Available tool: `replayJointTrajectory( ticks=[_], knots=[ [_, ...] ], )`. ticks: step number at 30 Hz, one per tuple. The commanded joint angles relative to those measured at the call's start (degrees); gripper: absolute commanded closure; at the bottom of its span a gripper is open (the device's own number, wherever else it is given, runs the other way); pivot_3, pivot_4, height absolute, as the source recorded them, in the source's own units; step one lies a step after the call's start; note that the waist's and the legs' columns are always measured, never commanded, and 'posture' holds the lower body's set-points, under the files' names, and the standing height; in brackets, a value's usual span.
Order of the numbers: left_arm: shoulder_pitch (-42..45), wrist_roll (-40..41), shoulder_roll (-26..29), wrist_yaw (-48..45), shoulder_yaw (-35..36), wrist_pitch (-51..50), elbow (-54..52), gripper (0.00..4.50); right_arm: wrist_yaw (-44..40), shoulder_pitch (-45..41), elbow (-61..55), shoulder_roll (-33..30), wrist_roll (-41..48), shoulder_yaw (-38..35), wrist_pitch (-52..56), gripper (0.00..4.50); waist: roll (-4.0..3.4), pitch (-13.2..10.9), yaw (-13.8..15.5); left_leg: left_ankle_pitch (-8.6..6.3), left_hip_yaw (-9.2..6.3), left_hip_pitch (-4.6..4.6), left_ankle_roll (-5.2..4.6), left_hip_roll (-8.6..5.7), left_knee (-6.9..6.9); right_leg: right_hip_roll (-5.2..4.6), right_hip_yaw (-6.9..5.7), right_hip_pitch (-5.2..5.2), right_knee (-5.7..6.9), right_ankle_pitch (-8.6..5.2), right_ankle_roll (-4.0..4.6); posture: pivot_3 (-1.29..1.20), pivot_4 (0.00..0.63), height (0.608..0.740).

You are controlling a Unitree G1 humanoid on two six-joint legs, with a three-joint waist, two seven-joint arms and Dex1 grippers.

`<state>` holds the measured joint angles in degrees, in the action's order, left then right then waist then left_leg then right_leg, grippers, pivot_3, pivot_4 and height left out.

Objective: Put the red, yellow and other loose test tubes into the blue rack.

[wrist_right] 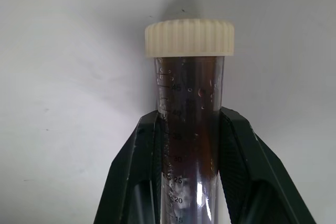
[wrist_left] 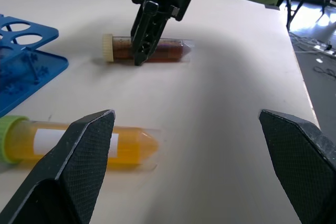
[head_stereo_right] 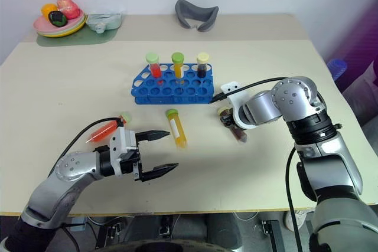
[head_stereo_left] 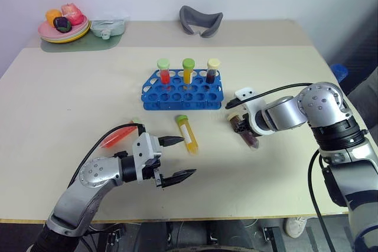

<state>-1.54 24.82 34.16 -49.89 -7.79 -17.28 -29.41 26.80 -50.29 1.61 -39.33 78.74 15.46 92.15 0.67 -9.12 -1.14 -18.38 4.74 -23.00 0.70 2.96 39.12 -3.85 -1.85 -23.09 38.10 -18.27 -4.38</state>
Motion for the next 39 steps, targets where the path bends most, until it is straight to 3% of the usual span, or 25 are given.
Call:
replayJointTrajectory(
  ticks=[1,4,7,10,17,24,39],
  knots=[
    [-0.47,1.52,-0.05,1.73,3.72,-0.33,-1.20,0.00,-6.86,-1.82,-9.74,-0.36,-0.50,-1.67,0.35,3.46,-0.01,0.00,0.10,0.01,-0.02,-0.24,0.01,0.00,0.01,0.00,-0.01,-0.25,0.02,0.00,0.00,0.00,0.150,0.735],
    [-1.11,2.59,-0.23,3.29,6.57,-0.81,-0.87,0.00,-15.30,-1.92,-17.92,-2.47,-6.38,-1.94,-4.49,3.46,-0.03,-0.02,0.20,0.00,-0.03,-0.47,-0.01,0.00,0.00,0.01,-0.02,-0.48,0.01,0.00,-0.01,0.00,0.150,0.735],
    [-1.79,2.96,-0.47,4.67,9.01,-1.04,-0.54,0.00,-26.80,0.76,-25.18,-4.17,-16.87,-2.73,-19.45,3.46,-0.03,-0.04,0.39,-0.03,-0.03,-0.53,-0.05,-0.05,0.01,-0.05,-0.04,-0.49,-0.07,0.01,-0.02,0.00,0.150,0.735],
    [-2.30,3.57,-0.65,4.91,9.69,-1.43,-0.92,0.00,-34.09,4.60,-26.76,-1.39,-25.48,-4.30,-33.45,3.46,0.00,-0.03,0.33,-0.04,-0.03,-0.48,-0.08,-0.08,0.03,-0.05,-0.05,-0.39,-0.12,0.04,-0.07,0.00,0.150,0.735],
    [-0.77,4.60,-2.40,7.11,10.08,-2.54,-1.03,0.00,-33.64,10.02,-14.95,16.54,-45.31,-5.24,-60.64,3.46,-0.01,-0.03,0.15,0.18,-0.02,-0.40,0.30,-0.04,0.06,0.02,-0.05,-0.38,0.00,0.04,-0.07,0.00,0.150,0.735],
    [1.80,5.31,-5.10,10.21,10.06,-3.96,-1.59,0.00,-33.13,16.85,-3.41,25.78,-60.70,-6.26,-83.71,3.46,-0.01,-0.03,0.24,0.21,0.00,-0.40,0.37,-0.11,0.11,0.01,-0.05,-0.34,-0.01,0.05,-0.09,0.00,0.150,0.735],
    [4.59,7.53,-5.53,13.18,9.30,-8.97,-4.31,0.00,-36.89,22.00,5.35,34.03,-67.31,-9.81,-96.70,3.46,-0.03,-0.04,0.11,0.27,0.00,-0.34,0.47,-0.06,0.11,0.08,-0.04,-0.34,0.09,0.05,-0.09,0.00,0.150,0.735]
  ],
)
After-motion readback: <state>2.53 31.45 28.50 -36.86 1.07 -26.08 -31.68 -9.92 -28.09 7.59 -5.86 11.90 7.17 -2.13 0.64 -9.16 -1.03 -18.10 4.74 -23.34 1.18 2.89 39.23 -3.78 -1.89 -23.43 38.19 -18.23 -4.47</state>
